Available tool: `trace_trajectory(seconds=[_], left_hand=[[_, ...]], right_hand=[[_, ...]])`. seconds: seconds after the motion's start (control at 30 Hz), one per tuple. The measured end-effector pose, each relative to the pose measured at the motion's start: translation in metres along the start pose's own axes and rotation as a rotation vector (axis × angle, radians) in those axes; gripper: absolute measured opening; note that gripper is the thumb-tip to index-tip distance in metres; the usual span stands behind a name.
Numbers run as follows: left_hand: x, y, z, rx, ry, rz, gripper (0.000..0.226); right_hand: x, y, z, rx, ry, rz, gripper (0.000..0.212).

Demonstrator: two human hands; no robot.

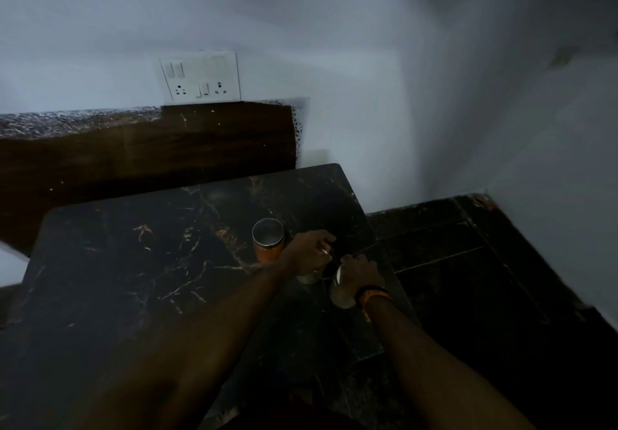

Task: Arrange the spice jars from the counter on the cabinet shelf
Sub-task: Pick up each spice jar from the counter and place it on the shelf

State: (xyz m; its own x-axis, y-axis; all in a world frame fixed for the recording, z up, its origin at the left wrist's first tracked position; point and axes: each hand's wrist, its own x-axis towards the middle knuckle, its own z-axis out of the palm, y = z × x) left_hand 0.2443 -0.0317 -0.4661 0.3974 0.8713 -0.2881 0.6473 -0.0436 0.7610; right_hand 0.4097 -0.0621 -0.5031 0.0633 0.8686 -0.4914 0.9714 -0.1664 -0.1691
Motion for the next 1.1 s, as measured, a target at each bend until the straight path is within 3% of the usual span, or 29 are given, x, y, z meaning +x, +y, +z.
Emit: trace_trajectory(seconds=[0.17,0.33,0.4,0.57,0.8,0.93,1.1], left_hand=[[-0.002,-0.005,-0.007,-0.114,0.067,-0.007,0.044],[-0.001,-0.003,-0.015,-0.261,0.194,0.0,0.035],[-0.002,-0.002,-0.018,-0.338,0.224,0.013,0.031],[-0.012,-0.006,-0.025,-0.72,0.286,-0.007,0.019],[-0.022,-0.015,-0.047,-1.318,0.121,-0.126,0.049],[-0.034,-0.016,-0.057,-1.472,0.032,-0.123,0.055],[-0.042,-0.009,-0.068,-1.622,0.099,-0.031,0.048]], right_hand=[[0.01,-0.006,-0.017,0.006,-0.039,-0.014,0.047],[0.014,-0.03,-0.051,-0.072,-0.022,-0.056,0.034],[0.012,-0.04,-0.075,-0.062,-0.098,-0.146,0.032],[-0.006,-0.06,-0.143,0.288,-0.192,-0.343,0.028],[-0.015,-0.081,-0.196,0.568,-0.139,-0.582,0.046],[-0.009,-0.09,-0.201,0.74,-0.132,-0.641,0.05],[0.004,-0.102,-0.189,0.998,-0.128,-0.655,0.05]])
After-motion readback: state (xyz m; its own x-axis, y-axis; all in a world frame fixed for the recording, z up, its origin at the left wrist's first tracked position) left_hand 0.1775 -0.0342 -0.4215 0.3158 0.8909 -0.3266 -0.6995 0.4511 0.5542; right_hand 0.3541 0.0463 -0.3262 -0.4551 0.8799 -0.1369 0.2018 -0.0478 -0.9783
